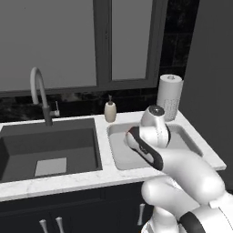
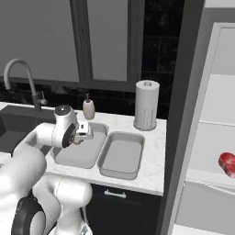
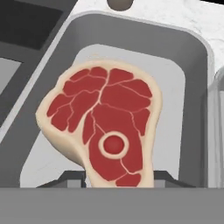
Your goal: Place one avocado and one steak in each tupperware on the nearby counter, to pack two identical lunches.
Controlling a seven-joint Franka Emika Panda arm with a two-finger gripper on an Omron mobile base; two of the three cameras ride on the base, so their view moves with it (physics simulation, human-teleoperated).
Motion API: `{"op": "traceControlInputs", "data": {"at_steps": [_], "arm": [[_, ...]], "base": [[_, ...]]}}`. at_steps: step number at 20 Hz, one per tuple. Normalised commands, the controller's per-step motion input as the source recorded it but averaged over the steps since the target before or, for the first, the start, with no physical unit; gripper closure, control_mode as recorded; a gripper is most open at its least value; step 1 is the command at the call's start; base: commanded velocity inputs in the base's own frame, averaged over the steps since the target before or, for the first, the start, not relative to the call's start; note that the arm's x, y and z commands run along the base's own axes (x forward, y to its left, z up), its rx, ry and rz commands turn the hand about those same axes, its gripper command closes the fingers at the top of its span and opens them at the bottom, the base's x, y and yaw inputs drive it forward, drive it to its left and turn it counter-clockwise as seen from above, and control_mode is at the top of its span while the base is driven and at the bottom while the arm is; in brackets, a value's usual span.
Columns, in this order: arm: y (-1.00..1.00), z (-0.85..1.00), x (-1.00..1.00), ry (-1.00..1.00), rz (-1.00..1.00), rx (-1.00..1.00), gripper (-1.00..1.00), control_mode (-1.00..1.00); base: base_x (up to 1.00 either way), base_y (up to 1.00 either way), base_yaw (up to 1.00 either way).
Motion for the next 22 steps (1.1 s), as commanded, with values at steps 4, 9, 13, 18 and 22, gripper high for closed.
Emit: {"op": "traceControlInputs", "data": {"at_steps": [4, 9, 13, 18, 22], "arm": [[0.0, -0.56, 0.62, 0.11, -0.03, 0.0, -1.0, -1.0], [0.0, -0.13, 0.5, 0.03, -0.02, 0.0, -1.0, -1.0], [0.0, 0.0, 0.02, 0.01, -0.02, 0.0, -1.0, -1.0], [0.0, 0.49, -0.4, 0.02, -0.08, 0.0, -1.0, -1.0], [0.0, 0.56, -1.0, 0.0, -0.06, 0.0, -1.0, -1.0]], "base": [[0.0, 0.0, 0.0], [0.0, 0.0, 0.0], [0.0, 0.0, 0.0], [0.0, 0.0, 0.0], [0.0, 0.0, 0.0]]}}
